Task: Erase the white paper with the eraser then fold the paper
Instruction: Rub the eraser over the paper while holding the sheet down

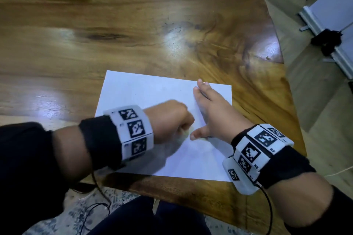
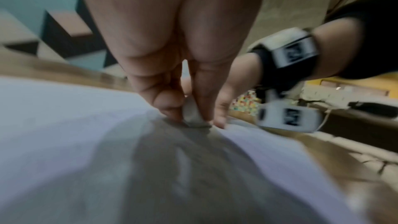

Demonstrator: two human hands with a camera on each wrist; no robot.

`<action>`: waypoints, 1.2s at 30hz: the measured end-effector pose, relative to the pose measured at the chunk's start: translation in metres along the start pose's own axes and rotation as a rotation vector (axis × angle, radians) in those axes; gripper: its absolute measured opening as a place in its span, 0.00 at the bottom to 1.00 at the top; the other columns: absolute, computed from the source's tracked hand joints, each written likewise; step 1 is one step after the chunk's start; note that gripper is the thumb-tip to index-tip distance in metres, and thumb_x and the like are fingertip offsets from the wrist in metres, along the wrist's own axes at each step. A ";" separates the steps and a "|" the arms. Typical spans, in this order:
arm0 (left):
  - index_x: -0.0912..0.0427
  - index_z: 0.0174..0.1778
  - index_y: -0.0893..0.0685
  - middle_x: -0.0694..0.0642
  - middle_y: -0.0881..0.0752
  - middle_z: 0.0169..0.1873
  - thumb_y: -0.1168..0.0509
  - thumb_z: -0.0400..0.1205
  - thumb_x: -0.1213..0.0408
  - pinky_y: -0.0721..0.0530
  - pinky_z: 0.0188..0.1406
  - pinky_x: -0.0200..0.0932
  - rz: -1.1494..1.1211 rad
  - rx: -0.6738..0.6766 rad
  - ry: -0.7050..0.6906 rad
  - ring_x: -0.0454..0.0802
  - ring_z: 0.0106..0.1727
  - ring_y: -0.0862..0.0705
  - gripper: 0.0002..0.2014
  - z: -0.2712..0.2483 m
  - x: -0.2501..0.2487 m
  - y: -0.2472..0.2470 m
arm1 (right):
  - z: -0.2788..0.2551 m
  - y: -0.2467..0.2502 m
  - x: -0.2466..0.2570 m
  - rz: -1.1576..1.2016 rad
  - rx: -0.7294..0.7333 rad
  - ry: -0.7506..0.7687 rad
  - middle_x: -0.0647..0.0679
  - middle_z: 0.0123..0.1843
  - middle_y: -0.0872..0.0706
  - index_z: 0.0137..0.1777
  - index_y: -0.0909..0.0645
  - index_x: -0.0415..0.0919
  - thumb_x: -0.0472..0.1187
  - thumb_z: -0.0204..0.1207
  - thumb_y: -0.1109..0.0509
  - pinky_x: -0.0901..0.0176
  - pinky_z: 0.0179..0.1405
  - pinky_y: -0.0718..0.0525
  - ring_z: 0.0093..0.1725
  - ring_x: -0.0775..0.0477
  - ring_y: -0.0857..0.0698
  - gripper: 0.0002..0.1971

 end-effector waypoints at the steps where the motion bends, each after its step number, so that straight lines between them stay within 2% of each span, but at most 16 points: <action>1: 0.61 0.39 0.16 0.61 0.15 0.42 0.37 0.74 0.66 0.33 0.38 0.41 0.006 0.024 -0.015 0.58 0.43 0.20 0.05 -0.003 0.000 -0.004 | 0.000 0.000 0.000 -0.003 0.002 0.001 0.47 0.84 0.69 0.83 0.61 0.37 0.54 0.60 0.19 0.65 0.78 0.60 0.83 0.51 0.65 0.63; 4: 0.60 0.45 0.16 0.60 0.16 0.43 0.36 0.74 0.67 0.26 0.45 0.43 -0.010 -0.080 0.069 0.59 0.49 0.18 0.06 0.015 0.017 0.013 | 0.000 0.000 0.002 -0.017 0.005 -0.001 0.47 0.84 0.69 0.83 0.61 0.37 0.55 0.60 0.19 0.63 0.80 0.60 0.83 0.51 0.66 0.63; 7: 0.60 0.45 0.18 0.55 0.25 0.39 0.36 0.75 0.68 0.20 0.48 0.48 -0.058 -0.197 0.168 0.60 0.48 0.19 0.05 0.027 0.029 0.025 | 0.000 0.000 0.003 -0.014 0.004 -0.013 0.48 0.83 0.70 0.83 0.62 0.37 0.56 0.60 0.19 0.62 0.80 0.60 0.82 0.51 0.66 0.64; 8: 0.60 0.42 0.19 0.55 0.26 0.38 0.37 0.75 0.68 0.20 0.48 0.50 -0.052 -0.195 0.142 0.61 0.47 0.20 0.04 0.021 0.026 0.021 | 0.001 0.000 0.003 -0.016 0.006 -0.014 0.47 0.83 0.70 0.83 0.62 0.37 0.56 0.60 0.19 0.62 0.81 0.60 0.83 0.51 0.66 0.64; 10: 0.61 0.37 0.21 0.58 0.26 0.37 0.41 0.74 0.66 0.21 0.45 0.53 -0.049 -0.099 0.043 0.61 0.43 0.21 0.05 0.000 0.012 0.003 | 0.001 -0.001 0.003 -0.029 0.013 -0.012 0.47 0.83 0.70 0.83 0.62 0.37 0.57 0.60 0.19 0.60 0.81 0.59 0.83 0.50 0.66 0.64; 13: 0.61 0.36 0.19 0.59 0.23 0.37 0.40 0.73 0.66 0.24 0.42 0.49 -0.089 0.039 -0.029 0.61 0.42 0.21 0.05 -0.021 0.004 -0.015 | 0.000 -0.001 0.003 -0.033 0.023 -0.009 0.47 0.83 0.70 0.82 0.63 0.37 0.57 0.61 0.20 0.60 0.81 0.60 0.82 0.50 0.67 0.64; 16: 0.61 0.40 0.17 0.57 0.22 0.38 0.40 0.73 0.63 0.20 0.46 0.50 -0.064 -0.085 0.002 0.61 0.44 0.19 0.08 -0.001 0.015 0.003 | -0.001 0.000 0.004 -0.027 0.018 -0.002 0.47 0.83 0.70 0.83 0.63 0.37 0.56 0.61 0.20 0.61 0.81 0.61 0.82 0.50 0.67 0.64; 18: 0.62 0.43 0.17 0.60 0.20 0.41 0.38 0.73 0.69 0.20 0.47 0.51 -0.064 -0.216 0.057 0.61 0.44 0.19 0.06 0.018 0.028 0.021 | -0.001 0.000 0.004 -0.021 0.013 -0.009 0.47 0.83 0.70 0.83 0.62 0.37 0.56 0.60 0.19 0.62 0.80 0.61 0.82 0.51 0.67 0.64; 20: 0.63 0.41 0.17 0.61 0.19 0.41 0.37 0.73 0.71 0.21 0.44 0.48 -0.059 -0.259 0.074 0.59 0.42 0.20 0.04 0.027 0.033 0.028 | -0.001 0.000 0.004 -0.025 0.011 -0.013 0.47 0.83 0.70 0.83 0.62 0.37 0.56 0.60 0.19 0.63 0.80 0.62 0.82 0.51 0.67 0.64; 23: 0.64 0.38 0.19 0.56 0.24 0.34 0.38 0.74 0.67 0.21 0.44 0.48 -0.137 -0.154 0.053 0.57 0.38 0.21 0.04 0.006 0.029 0.008 | 0.000 -0.001 0.003 -0.035 0.021 -0.011 0.45 0.83 0.70 0.82 0.63 0.36 0.57 0.60 0.19 0.63 0.80 0.62 0.82 0.50 0.67 0.65; 26: 0.60 0.36 0.16 0.55 0.22 0.35 0.36 0.73 0.64 0.25 0.40 0.43 -0.151 -0.008 -0.059 0.55 0.39 0.21 0.05 -0.031 0.013 -0.019 | -0.001 -0.001 0.003 -0.039 0.029 -0.017 0.45 0.83 0.70 0.82 0.63 0.36 0.57 0.61 0.20 0.62 0.80 0.62 0.82 0.50 0.67 0.64; 28: 0.59 0.37 0.15 0.58 0.19 0.37 0.35 0.73 0.64 0.30 0.39 0.38 -0.098 -0.021 -0.076 0.55 0.40 0.20 0.05 -0.031 0.013 -0.016 | -0.001 0.000 0.004 -0.042 0.033 -0.020 0.45 0.83 0.71 0.82 0.64 0.36 0.57 0.61 0.20 0.62 0.80 0.62 0.82 0.50 0.67 0.64; 30: 0.61 0.42 0.15 0.60 0.17 0.40 0.36 0.73 0.64 0.32 0.39 0.39 -0.065 -0.106 -0.004 0.57 0.43 0.20 0.06 -0.009 0.019 0.002 | -0.002 -0.001 0.005 -0.044 0.035 -0.019 0.45 0.83 0.71 0.82 0.63 0.36 0.56 0.61 0.20 0.62 0.79 0.62 0.82 0.49 0.67 0.64; 32: 0.60 0.45 0.15 0.57 0.20 0.38 0.34 0.73 0.65 0.32 0.40 0.40 -0.054 -0.175 0.079 0.59 0.47 0.19 0.07 0.011 0.029 0.019 | -0.002 -0.001 0.004 -0.040 0.031 -0.024 0.45 0.83 0.71 0.82 0.63 0.36 0.56 0.61 0.20 0.63 0.78 0.63 0.82 0.50 0.67 0.64; 34: 0.61 0.43 0.15 0.56 0.20 0.37 0.34 0.73 0.64 0.31 0.40 0.42 -0.084 -0.181 0.069 0.60 0.46 0.19 0.06 0.011 0.031 0.018 | -0.002 -0.001 0.005 -0.042 0.033 -0.030 0.46 0.83 0.71 0.83 0.63 0.37 0.57 0.61 0.20 0.63 0.78 0.63 0.82 0.50 0.67 0.64; 36: 0.60 0.37 0.16 0.60 0.18 0.37 0.38 0.74 0.58 0.26 0.39 0.44 -0.121 -0.150 -0.015 0.60 0.41 0.19 0.10 -0.012 0.022 0.002 | -0.002 -0.001 0.004 -0.052 0.035 -0.035 0.45 0.83 0.71 0.82 0.63 0.36 0.57 0.61 0.20 0.63 0.79 0.62 0.83 0.49 0.67 0.64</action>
Point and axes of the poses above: each hand's wrist, its own z-axis towards the middle knuckle, its own y-axis out of the back of the hand, x = y × z, the point moved 4 cm from there along z, towards the middle knuckle
